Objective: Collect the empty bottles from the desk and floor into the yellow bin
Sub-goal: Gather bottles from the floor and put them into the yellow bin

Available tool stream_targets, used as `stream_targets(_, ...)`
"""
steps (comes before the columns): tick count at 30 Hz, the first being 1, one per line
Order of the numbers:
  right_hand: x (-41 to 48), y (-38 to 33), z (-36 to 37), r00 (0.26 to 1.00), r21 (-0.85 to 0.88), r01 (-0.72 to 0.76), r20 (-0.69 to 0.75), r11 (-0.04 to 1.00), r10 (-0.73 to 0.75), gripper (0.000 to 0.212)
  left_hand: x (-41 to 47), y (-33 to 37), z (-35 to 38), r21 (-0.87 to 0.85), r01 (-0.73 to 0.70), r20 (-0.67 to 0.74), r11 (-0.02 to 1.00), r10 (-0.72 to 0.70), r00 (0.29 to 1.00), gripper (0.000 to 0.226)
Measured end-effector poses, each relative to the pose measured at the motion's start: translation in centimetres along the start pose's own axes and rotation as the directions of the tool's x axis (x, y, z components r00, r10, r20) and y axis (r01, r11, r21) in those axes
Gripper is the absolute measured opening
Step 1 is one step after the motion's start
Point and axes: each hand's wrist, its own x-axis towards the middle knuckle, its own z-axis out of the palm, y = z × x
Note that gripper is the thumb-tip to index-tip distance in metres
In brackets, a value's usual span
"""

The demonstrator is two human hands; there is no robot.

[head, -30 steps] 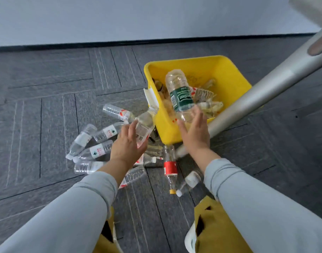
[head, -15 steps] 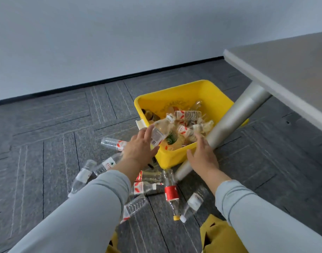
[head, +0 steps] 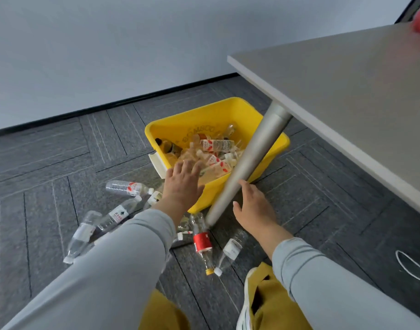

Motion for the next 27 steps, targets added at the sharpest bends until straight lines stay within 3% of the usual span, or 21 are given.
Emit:
stream_targets(8, -3.5, 2.4, 2.4, 0.997, -0.099, 0.030, 0.077, 0.995, -0.022, 0.057, -6.5, 2.2, 3.8, -0.066, 0.028, 0.102, 0.997, -0.021, 0.995, 0.061)
stream_targets(11, -3.6, 3.5, 4.3, 0.993, -0.212, 0.056, 0.113, 0.976, -0.032, 0.060, -7.7, 2.5, 6.4, -0.108, 0.037, 0.141, 0.993, -0.022, 0.990, 0.058)
stream_targets(17, -2.3, 4.7, 8.5, 0.977, -0.208, -0.029, 0.200, 0.978, 0.072, 0.062, -7.5, 2.6, 10.9, -0.152, 0.047, 0.202, 0.987, -0.016, 0.979, 0.058)
stream_targets(21, -1.4, 6.1, 12.1, 0.962, -0.252, -0.047, 0.248, 0.967, 0.111, 0.060, -7.2, 2.1, 14.6, -0.125, -0.035, 0.237, 0.992, 0.064, 0.969, 0.060)
stream_targets(27, -1.3, 9.0, 18.3, 0.929, -0.277, -0.141, 0.296, 0.950, 0.224, 0.062, -7.2, -0.1, 21.2, -0.076, -0.001, 0.341, 0.997, 0.027, 0.940, 0.060)
